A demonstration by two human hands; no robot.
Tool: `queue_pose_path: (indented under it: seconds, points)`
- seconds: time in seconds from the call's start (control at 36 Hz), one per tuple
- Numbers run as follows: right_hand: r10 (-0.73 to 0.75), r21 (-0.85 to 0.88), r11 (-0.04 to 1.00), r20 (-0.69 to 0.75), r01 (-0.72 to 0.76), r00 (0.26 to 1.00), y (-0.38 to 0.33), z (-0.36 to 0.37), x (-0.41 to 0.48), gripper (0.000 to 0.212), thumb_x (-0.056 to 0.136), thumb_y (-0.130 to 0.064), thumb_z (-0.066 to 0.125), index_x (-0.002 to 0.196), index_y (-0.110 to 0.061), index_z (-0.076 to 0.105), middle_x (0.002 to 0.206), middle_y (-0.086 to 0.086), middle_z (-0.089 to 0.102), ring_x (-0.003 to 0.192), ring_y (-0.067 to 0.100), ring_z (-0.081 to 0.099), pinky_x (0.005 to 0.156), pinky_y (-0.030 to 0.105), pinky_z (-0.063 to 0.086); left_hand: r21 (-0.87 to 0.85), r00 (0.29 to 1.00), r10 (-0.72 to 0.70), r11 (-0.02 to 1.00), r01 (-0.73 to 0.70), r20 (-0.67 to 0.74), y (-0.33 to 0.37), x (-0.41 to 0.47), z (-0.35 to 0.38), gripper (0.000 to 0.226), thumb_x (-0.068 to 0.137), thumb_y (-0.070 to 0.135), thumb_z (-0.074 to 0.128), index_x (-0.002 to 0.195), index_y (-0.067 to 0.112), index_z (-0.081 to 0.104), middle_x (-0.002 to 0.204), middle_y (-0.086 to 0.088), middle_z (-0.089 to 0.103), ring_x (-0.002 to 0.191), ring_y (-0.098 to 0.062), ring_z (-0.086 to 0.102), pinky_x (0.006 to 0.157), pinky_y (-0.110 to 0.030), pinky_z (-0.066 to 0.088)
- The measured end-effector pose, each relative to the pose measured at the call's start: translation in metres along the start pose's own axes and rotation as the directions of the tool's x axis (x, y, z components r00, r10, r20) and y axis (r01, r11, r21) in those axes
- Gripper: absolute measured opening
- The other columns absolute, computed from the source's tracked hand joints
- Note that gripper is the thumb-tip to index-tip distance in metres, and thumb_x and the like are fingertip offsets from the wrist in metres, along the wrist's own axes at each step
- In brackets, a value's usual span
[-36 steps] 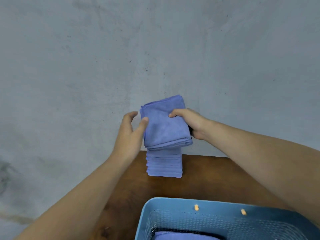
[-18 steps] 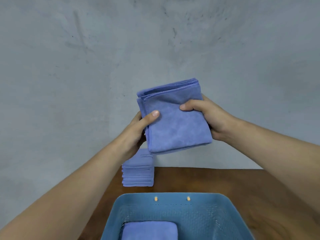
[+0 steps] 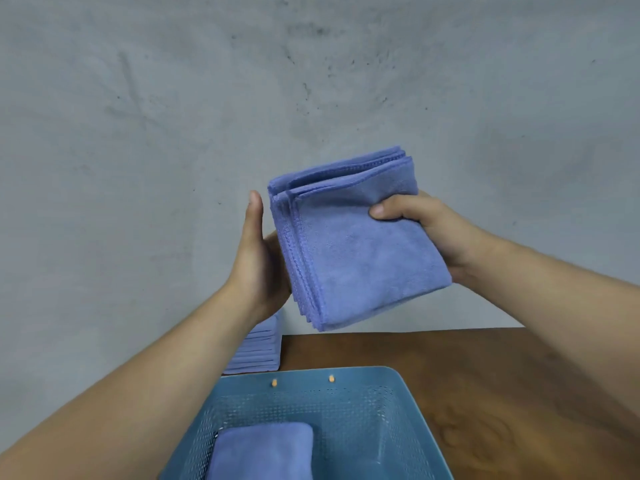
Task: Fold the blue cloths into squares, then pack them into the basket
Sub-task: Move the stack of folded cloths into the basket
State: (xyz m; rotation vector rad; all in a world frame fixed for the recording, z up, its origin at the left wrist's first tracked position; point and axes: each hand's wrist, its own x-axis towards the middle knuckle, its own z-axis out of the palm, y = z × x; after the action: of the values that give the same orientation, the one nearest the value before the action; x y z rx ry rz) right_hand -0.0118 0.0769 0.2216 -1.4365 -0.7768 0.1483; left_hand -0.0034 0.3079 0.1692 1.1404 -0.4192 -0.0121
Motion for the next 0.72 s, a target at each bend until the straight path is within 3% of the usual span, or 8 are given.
queue_pose_path:
  seconds: [0.08, 0.17, 0.25, 0.31, 0.36, 0.53, 0.61, 0.72]
  points:
    - [0.078, -0.027, 0.996, -0.132, -0.083, 0.988, 0.019, -0.001, -0.009, 0.044, 0.096, -0.016, 0.062, 0.140, -0.009, 0.063, 0.134, 0.018, 0.070, 0.122, 0.038, 0.068, 0.107, 0.049, 0.052, 0.116, 0.997, -0.046, 0.992, 0.053, -0.063, -0.008, -0.011, -0.001, 0.095, 0.087, 0.094, 0.035, 0.139, 0.022, 0.069, 0.142, -0.017, 0.066, 0.136, -0.039, 0.060, 0.121, -0.058, 0.038]
    - [0.248, 0.014, 0.968, -0.227, -0.251, 0.942, 0.039, 0.001, -0.020, 0.040, 0.098, -0.024, 0.063, 0.134, -0.007, 0.069, 0.129, 0.017, 0.073, 0.120, 0.035, 0.070, 0.109, 0.047, 0.052, 0.251, 0.986, -0.157, 0.954, 0.164, -0.048, -0.021, -0.026, -0.004, 0.091, 0.078, 0.094, 0.057, 0.138, 0.027, 0.069, 0.146, -0.019, 0.062, 0.143, -0.045, 0.049, 0.122, -0.065, 0.033]
    - [0.422, 0.037, 0.904, -0.224, -0.425, 0.878, 0.053, 0.010, -0.035, 0.037, 0.097, -0.029, 0.065, 0.124, -0.005, 0.073, 0.117, 0.017, 0.077, 0.106, 0.031, 0.075, 0.092, 0.039, 0.058, 0.301, 0.957, -0.277, 0.909, 0.289, -0.081, -0.039, -0.049, -0.002, 0.074, 0.084, 0.075, 0.072, 0.136, 0.022, 0.071, 0.134, -0.010, 0.072, 0.129, -0.034, 0.066, 0.120, -0.055, 0.041]
    - [0.509, 0.020, 0.856, -0.205, -0.516, 0.836, 0.061, 0.017, -0.046, 0.030, 0.098, -0.031, 0.063, 0.114, -0.007, 0.074, 0.105, 0.014, 0.079, 0.091, 0.025, 0.076, 0.073, 0.029, 0.058, 0.315, 0.941, -0.321, 0.886, 0.339, -0.109, -0.052, -0.064, 0.000, 0.057, 0.093, 0.058, 0.072, 0.131, 0.016, 0.073, 0.125, -0.009, 0.076, 0.121, -0.027, 0.071, 0.118, -0.050, 0.045]
    - [0.583, -0.019, 0.803, -0.183, -0.596, 0.792, 0.068, 0.023, -0.057, 0.035, 0.098, -0.034, 0.063, 0.117, -0.007, 0.074, 0.104, 0.012, 0.079, 0.090, 0.023, 0.077, 0.069, 0.027, 0.057, 0.276, 0.908, -0.390, 0.865, 0.418, -0.154, -0.062, -0.080, 0.001, 0.044, 0.099, 0.049, 0.067, 0.127, 0.016, 0.076, 0.119, -0.008, 0.079, 0.115, -0.027, 0.074, 0.115, -0.049, 0.048]
    - [0.765, -0.068, 0.635, -0.077, -0.769, 0.639, 0.088, 0.030, -0.082, 0.050, 0.093, -0.044, 0.072, 0.131, -0.013, 0.071, 0.122, 0.010, 0.077, 0.117, 0.027, 0.073, 0.107, 0.041, 0.052, 0.147, 0.812, -0.542, 0.804, 0.576, -0.217, -0.086, -0.116, -0.003, 0.028, 0.100, 0.036, 0.066, 0.120, 0.021, 0.080, 0.118, -0.007, 0.079, 0.113, -0.030, 0.075, 0.115, -0.051, 0.047]
    - [0.795, -0.082, 0.595, -0.085, -0.799, 0.601, 0.100, 0.033, -0.091, 0.048, 0.092, -0.042, 0.076, 0.133, -0.017, 0.070, 0.122, 0.005, 0.077, 0.116, 0.024, 0.073, 0.111, 0.043, 0.051, 0.117, 0.730, -0.649, 0.725, 0.679, -0.215, -0.098, -0.130, -0.003, 0.033, 0.101, 0.033, 0.063, 0.124, 0.014, 0.077, 0.118, -0.013, 0.078, 0.113, -0.034, 0.074, 0.116, -0.050, 0.047]
    - [0.802, -0.082, 0.581, -0.112, -0.810, 0.587, 0.107, 0.037, -0.090, 0.045, 0.091, -0.037, 0.081, 0.129, -0.013, 0.073, 0.120, 0.008, 0.078, 0.114, 0.027, 0.074, 0.109, 0.045, 0.053, 0.096, 0.689, -0.687, 0.688, 0.719, -0.231, -0.111, -0.130, -0.008, 0.031, 0.101, 0.026, 0.063, 0.124, 0.012, 0.078, 0.119, -0.015, 0.078, 0.115, -0.034, 0.073, 0.117, -0.049, 0.045]
